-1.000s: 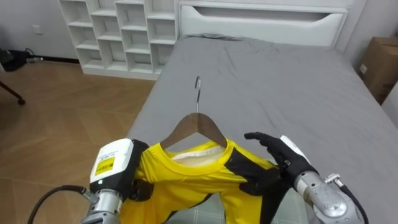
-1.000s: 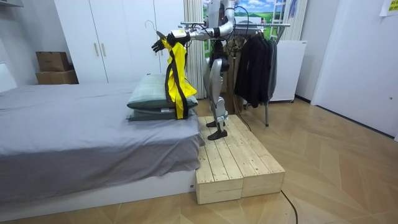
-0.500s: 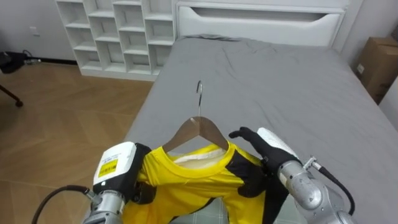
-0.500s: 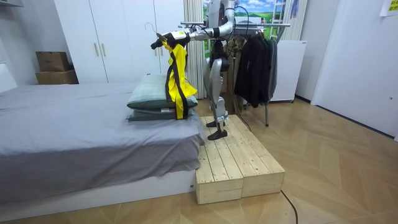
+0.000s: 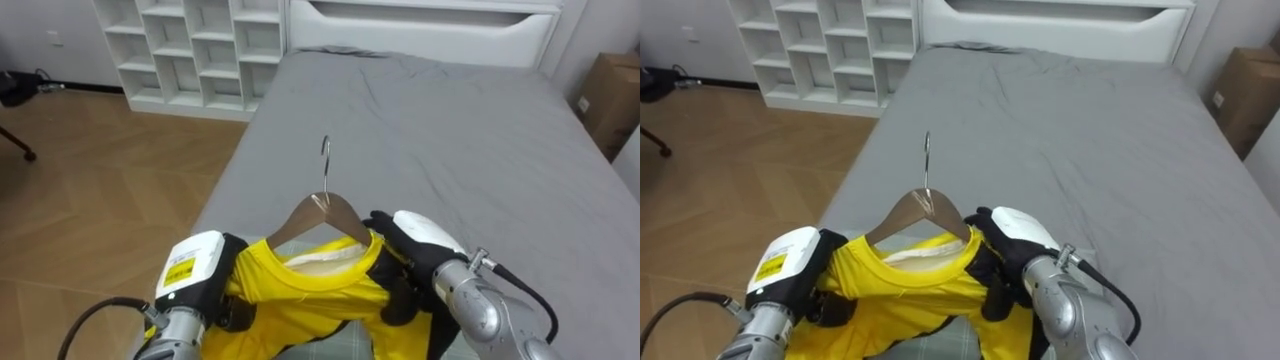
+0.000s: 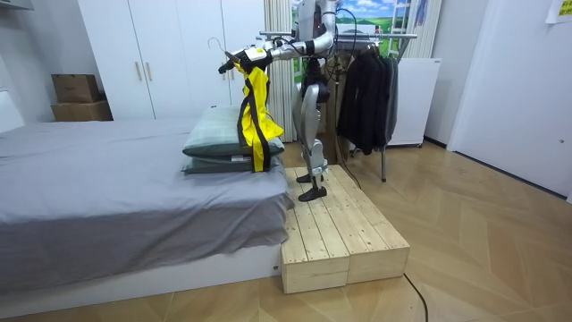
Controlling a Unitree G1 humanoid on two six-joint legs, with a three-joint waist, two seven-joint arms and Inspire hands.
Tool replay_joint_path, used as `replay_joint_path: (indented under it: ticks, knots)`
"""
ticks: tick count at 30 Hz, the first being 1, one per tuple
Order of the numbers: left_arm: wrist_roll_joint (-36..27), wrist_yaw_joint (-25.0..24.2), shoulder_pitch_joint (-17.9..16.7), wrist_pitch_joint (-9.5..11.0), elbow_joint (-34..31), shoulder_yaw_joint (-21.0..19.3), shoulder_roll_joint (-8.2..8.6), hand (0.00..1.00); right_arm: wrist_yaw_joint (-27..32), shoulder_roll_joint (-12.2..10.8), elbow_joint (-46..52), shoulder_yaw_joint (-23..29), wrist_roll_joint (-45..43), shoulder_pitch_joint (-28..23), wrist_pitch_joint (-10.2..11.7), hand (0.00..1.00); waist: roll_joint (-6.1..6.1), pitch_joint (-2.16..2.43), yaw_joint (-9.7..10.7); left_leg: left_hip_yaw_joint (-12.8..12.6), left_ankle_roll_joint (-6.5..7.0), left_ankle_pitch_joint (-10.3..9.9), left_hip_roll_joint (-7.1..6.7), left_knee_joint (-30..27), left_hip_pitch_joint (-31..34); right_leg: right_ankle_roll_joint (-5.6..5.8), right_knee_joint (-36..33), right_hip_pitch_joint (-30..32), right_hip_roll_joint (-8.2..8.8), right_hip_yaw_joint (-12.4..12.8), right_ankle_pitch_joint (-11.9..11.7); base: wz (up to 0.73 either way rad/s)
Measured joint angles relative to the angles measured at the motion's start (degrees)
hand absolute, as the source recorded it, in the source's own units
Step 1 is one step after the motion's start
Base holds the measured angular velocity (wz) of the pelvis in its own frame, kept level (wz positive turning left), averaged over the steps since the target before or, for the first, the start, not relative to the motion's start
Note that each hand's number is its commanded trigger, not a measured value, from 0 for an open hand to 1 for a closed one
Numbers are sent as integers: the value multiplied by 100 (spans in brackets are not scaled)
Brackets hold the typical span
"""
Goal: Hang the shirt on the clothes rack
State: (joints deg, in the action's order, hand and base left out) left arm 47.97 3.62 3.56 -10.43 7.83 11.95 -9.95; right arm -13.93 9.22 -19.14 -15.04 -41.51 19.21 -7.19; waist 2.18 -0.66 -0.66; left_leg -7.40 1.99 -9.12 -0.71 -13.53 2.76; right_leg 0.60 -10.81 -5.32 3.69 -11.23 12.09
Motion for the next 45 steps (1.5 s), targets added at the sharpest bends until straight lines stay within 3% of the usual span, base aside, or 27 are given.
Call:
replay_joint_path:
  ticks: [12,13,14,16,45]
  knots:
    - [6,-96,3,-48,-1,-7,99,100,147,-82,-133,3,300,4,-161,0,11,-6,-111,114,-1,0,-15,-23,88,0,22,21,-1,-129,0,5]
    - [6,-96,3,-48,-1,-8,98,100,170,-81,-152,3,329,4,-159,47,11,-6,-108,121,-1,0,-15,-24,87,0,23,18,0,-133,0,6]
    - [10,-96,3,-48,-1,-8,96,100,232,-82,-208,3,395,4,-151,54,11,-6,-109,123,-1,0,-15,-27,84,0,24,11,0,-135,0,0]
    - [55,-96,3,-48,-1,-6,95,100,288,-87,-273,5,495,4,-149,100,8,-8,-117,128,-1,0,-16,-31,86,0,26,6,-1,-136,0,0]
    - [402,-76,56,-44,-116,-4,-25,100,296,-70,-496,46,701,3,-160,100,-8,-19,-48,137,-1,0,-29,-55,96,0,29,-22,-7,-153,0,0]
